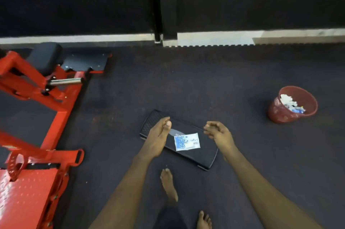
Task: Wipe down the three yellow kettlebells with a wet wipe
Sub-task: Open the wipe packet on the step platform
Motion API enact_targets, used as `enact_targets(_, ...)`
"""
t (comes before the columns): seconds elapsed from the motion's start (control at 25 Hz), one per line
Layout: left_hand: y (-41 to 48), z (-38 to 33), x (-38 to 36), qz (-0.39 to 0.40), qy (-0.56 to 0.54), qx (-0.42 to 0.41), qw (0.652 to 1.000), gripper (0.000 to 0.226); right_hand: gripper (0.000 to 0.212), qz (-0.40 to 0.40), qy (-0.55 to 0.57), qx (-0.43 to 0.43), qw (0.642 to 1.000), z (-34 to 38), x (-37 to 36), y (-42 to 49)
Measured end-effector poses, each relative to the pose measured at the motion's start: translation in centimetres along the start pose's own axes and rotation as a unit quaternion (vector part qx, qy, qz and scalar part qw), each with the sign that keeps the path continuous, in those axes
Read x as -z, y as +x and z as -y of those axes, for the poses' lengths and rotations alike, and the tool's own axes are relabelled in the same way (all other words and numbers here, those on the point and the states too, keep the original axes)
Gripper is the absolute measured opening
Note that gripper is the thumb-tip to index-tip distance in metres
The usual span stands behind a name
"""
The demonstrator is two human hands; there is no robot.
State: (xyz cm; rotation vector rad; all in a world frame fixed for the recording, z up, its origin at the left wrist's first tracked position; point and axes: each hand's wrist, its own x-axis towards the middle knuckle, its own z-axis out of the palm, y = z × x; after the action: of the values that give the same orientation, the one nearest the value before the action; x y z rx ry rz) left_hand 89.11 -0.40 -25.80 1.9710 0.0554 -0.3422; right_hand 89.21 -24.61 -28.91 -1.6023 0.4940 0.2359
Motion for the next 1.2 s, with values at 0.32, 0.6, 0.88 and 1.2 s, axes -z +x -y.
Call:
enact_targets(0.32,13.7,9.3,-2.8,0.053,-0.007,0.097,0.994,0.017,0.014,-0.05,-0.053,-0.111,0.991,-5.4,-4.2,12.4)
enact_targets(0.6,21.3,21.6,-10.8,0.043,0.035,0.182,0.982,0.03,0.029,-0.018,-0.127,-0.17,0.977,-18.2,-6.1,22.2)
enact_targets(0.88,28.9,39.8,-22.6,0.034,0.123,0.205,0.971,0.036,0.05,0.04,-0.203,-0.139,0.968,-36.4,-6.5,34.5)
enact_targets(1.2,33.2,48.0,-29.0,0.066,0.238,0.183,0.951,0.057,0.062,0.069,-0.274,-0.079,0.956,-45.5,-7.2,39.5)
